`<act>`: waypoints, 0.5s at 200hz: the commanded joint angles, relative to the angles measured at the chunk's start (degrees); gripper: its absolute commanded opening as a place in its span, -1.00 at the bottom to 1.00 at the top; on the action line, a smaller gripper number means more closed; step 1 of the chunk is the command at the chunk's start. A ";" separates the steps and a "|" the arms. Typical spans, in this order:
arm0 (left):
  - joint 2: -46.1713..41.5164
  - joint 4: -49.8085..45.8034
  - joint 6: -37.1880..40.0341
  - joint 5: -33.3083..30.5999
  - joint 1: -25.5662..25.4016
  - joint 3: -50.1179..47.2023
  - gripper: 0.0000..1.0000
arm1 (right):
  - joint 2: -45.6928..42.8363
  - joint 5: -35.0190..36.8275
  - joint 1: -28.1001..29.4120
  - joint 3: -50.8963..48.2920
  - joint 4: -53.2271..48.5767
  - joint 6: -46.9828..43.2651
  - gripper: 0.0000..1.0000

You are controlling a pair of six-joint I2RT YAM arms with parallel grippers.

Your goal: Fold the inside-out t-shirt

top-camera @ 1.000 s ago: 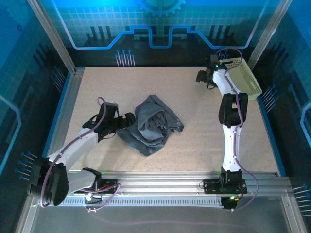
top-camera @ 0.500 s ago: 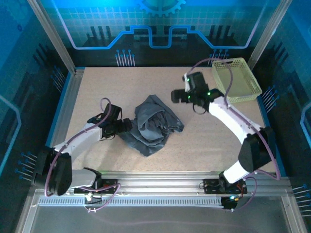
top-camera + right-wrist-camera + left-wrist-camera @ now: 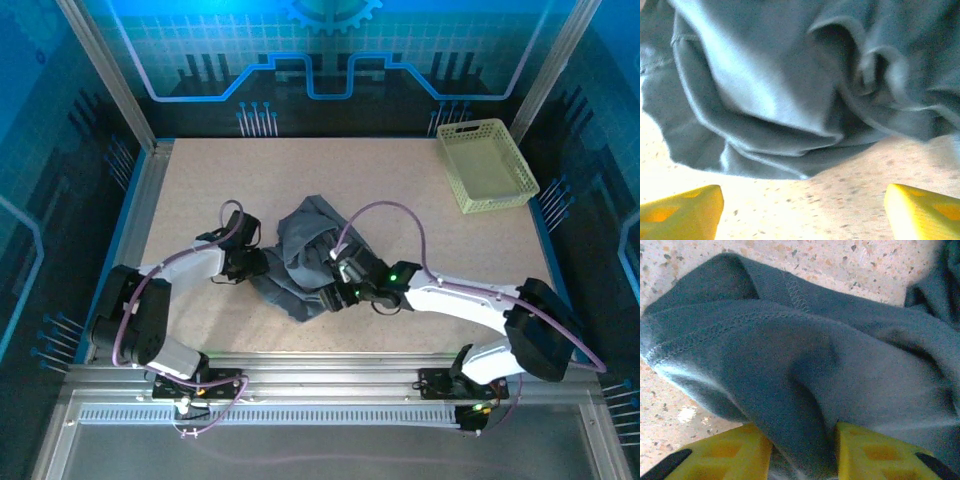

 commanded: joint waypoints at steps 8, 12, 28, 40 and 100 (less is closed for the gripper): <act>-0.27 0.80 -0.25 2.16 -0.36 2.31 -0.49 | 7.34 -0.91 4.81 2.70 5.40 3.09 0.61; -0.56 1.12 -0.18 2.53 -0.36 2.31 -0.52 | 8.46 -1.06 5.00 2.92 5.44 3.13 0.58; -2.37 1.87 -0.14 3.35 -0.36 2.09 -0.63 | 11.99 0.99 5.25 5.25 4.76 4.04 0.47; -3.88 1.64 -0.31 2.87 -0.36 1.88 -0.72 | 13.97 3.16 5.29 6.11 4.16 3.86 0.41; -8.82 1.19 -0.43 3.78 -0.45 1.08 -1.00 | 21.81 14.12 4.78 13.40 -1.09 3.20 -0.16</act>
